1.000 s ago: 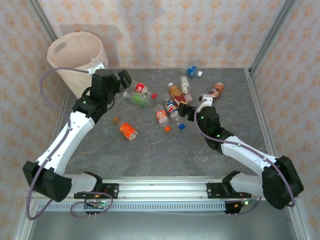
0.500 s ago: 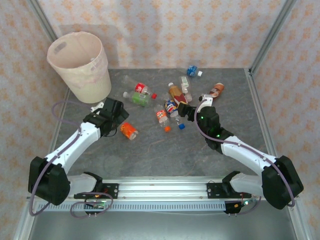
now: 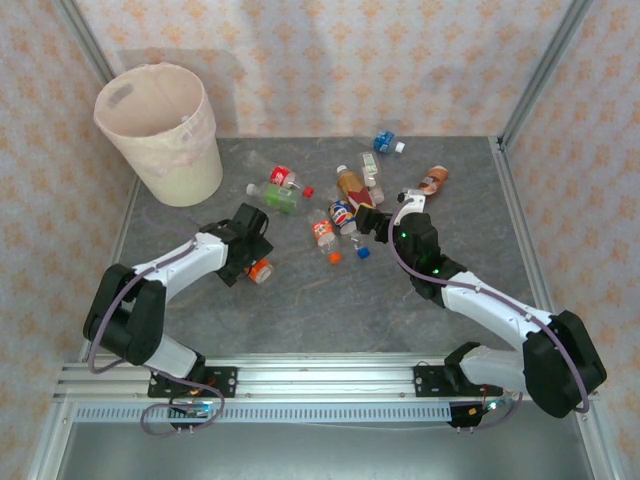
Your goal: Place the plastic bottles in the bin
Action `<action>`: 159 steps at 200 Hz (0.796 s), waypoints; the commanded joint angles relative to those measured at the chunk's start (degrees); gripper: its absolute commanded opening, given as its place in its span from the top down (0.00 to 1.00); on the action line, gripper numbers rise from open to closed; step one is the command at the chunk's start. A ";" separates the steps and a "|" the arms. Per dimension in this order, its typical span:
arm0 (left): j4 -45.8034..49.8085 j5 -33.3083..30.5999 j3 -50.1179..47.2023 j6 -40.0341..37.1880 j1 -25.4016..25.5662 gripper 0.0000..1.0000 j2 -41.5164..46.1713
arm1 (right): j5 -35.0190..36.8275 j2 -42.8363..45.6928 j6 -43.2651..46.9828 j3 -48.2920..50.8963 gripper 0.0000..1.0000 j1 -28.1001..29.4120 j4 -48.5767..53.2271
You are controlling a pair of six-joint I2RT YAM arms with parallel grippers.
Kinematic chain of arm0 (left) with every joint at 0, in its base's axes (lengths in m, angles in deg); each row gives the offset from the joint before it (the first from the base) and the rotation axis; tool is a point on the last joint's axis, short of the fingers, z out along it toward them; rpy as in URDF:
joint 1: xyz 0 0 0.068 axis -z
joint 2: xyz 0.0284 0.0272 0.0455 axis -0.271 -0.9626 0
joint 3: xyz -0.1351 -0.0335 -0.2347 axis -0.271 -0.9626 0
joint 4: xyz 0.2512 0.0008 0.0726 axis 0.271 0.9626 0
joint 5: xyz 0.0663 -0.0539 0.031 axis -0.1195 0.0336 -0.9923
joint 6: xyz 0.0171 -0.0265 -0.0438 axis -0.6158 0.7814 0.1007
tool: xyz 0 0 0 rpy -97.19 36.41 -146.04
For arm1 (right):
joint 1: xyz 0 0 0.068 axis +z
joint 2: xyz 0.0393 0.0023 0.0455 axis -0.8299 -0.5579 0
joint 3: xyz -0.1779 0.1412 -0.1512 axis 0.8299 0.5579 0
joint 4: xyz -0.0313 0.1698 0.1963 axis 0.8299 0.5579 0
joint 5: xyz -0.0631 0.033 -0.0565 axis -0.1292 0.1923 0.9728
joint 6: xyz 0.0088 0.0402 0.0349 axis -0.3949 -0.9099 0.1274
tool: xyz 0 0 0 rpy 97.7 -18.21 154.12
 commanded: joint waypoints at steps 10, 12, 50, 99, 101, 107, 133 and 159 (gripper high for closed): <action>-8.36 0.60 -1.93 -1.35 0.57 0.15 -3.31 | 0.53 -0.12 0.20 -0.24 0.01 -0.23 0.23; -8.59 0.55 -1.91 -1.60 0.60 0.16 -3.49 | 0.53 -0.11 0.22 -0.26 0.01 -0.25 0.25; -14.48 2.67 -3.22 -4.63 0.64 0.25 -6.95 | 0.88 -0.37 0.59 -0.23 0.01 -0.26 0.35; -17.10 2.60 -4.12 -6.71 0.88 0.35 -8.06 | 0.53 -1.32 0.63 -0.61 0.01 -0.28 0.35; -17.01 2.53 -4.13 -6.80 0.87 0.36 -8.02 | 0.53 -1.59 0.63 -0.63 0.01 -0.24 0.34; -16.77 2.31 -4.07 -7.04 0.87 0.37 -7.92 | 0.55 -1.76 0.72 -0.70 0.01 -0.24 0.34; -16.01 2.12 -3.86 -7.72 0.82 0.42 -7.29 | 0.36 -2.28 0.51 -1.13 0.01 -0.28 0.35; -15.50 2.21 -3.54 -8.77 0.95 0.43 -6.23 | -0.08 -2.67 0.02 -1.32 0.01 -0.27 0.43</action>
